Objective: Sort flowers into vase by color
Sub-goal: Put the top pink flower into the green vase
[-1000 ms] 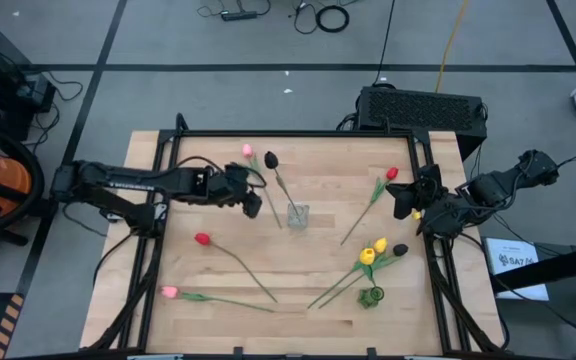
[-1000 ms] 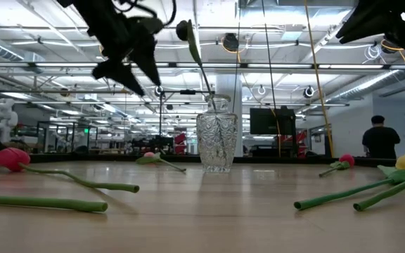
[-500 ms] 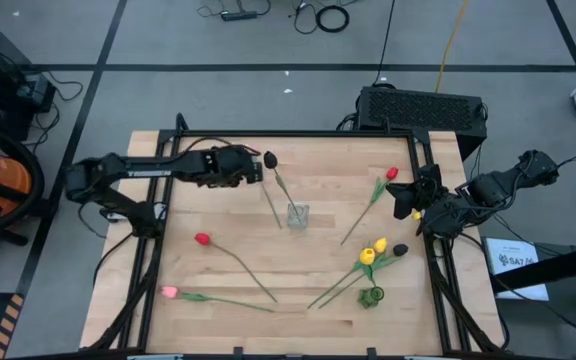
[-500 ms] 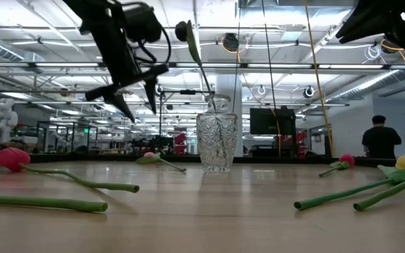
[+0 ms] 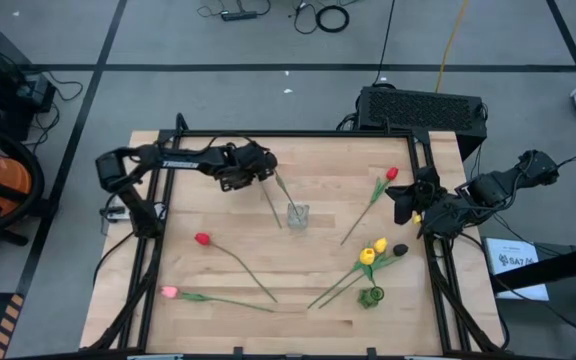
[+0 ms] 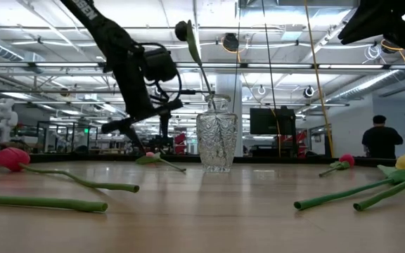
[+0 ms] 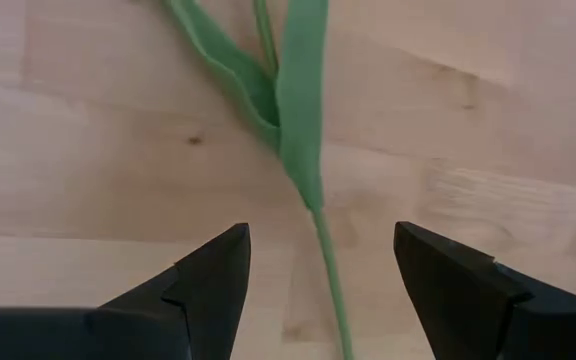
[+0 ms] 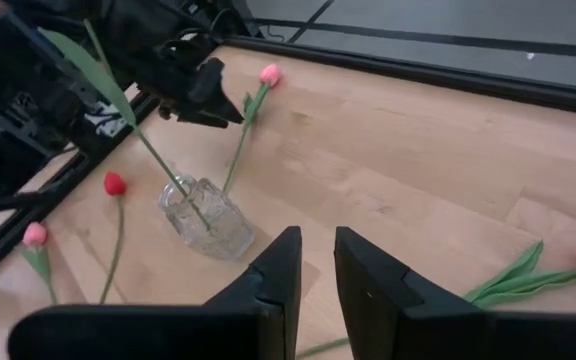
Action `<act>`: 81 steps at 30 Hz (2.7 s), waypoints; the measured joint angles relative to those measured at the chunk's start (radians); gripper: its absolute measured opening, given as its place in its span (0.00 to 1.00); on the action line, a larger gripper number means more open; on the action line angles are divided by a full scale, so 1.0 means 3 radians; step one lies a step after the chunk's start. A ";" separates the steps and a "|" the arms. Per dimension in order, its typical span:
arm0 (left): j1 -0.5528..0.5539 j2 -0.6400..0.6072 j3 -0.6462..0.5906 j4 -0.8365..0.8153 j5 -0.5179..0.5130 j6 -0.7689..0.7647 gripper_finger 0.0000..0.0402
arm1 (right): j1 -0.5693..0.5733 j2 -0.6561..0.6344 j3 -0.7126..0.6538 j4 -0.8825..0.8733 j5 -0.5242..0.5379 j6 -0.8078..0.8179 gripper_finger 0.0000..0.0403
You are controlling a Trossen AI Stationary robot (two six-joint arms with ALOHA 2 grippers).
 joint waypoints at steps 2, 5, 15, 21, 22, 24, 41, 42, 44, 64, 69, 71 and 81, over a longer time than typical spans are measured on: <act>0.0028 0.0087 0.0001 0.0103 0.0045 -0.0003 0.63 | 0.0000 0.0000 0.0000 0.0000 -0.0002 -0.0058 0.14; 0.0073 0.0198 0.0001 0.0178 0.0090 -0.0008 0.63 | 0.0000 -0.0001 0.0000 -0.0006 -0.0001 -0.0136 0.14; 0.0221 0.0365 0.0010 0.0211 0.0342 0.0077 0.25 | 0.0000 0.0000 0.0000 -0.0015 -0.0001 -0.0189 0.14; 0.0390 0.0139 -0.0005 0.0237 0.0351 0.0420 0.04 | 0.0000 0.0000 0.0000 -0.0010 0.0000 -0.0089 0.14; 0.0425 0.0043 -0.0005 0.0242 0.0352 0.0488 0.03 | 0.0000 0.0000 0.0000 -0.0002 0.0000 -0.0085 0.14; 0.0477 -0.0193 -0.0005 0.0263 0.0349 0.0641 0.02 | 0.0000 0.0000 0.0000 0.0006 0.0001 -0.0073 0.14; 0.0282 -0.2228 0.0502 0.0969 0.0036 0.2453 0.00 | 0.0000 -0.0001 0.0000 0.0045 0.0252 0.0106 0.14; 0.0209 -0.2265 0.0552 0.1189 0.0035 0.2569 0.00 | 0.0000 -0.0001 0.0000 0.0058 0.0278 0.0104 0.14; 0.0049 -0.2285 0.0653 0.1544 0.0036 0.2814 0.00 | 0.0000 -0.0001 0.0000 0.0087 0.0289 0.0104 0.14; -0.1270 -0.0475 0.1527 0.1883 0.0173 0.3871 0.00 | 0.0000 -0.0001 -0.0001 0.0955 0.0267 -0.0905 0.14; -0.1269 -0.0184 0.1531 0.2096 0.0238 0.3855 0.00 | 0.0000 -0.0001 -0.0001 0.1850 0.0128 -0.1994 0.15; -0.1270 -0.0106 0.1531 0.2160 0.0261 0.3846 0.00 | 0.0001 0.0007 -0.0001 0.2157 -0.0024 -0.2378 0.16; -0.1302 -0.0038 0.1534 0.2242 0.0337 0.3844 0.00 | -0.0015 0.0318 -0.0001 0.3156 -0.0237 -0.3555 0.32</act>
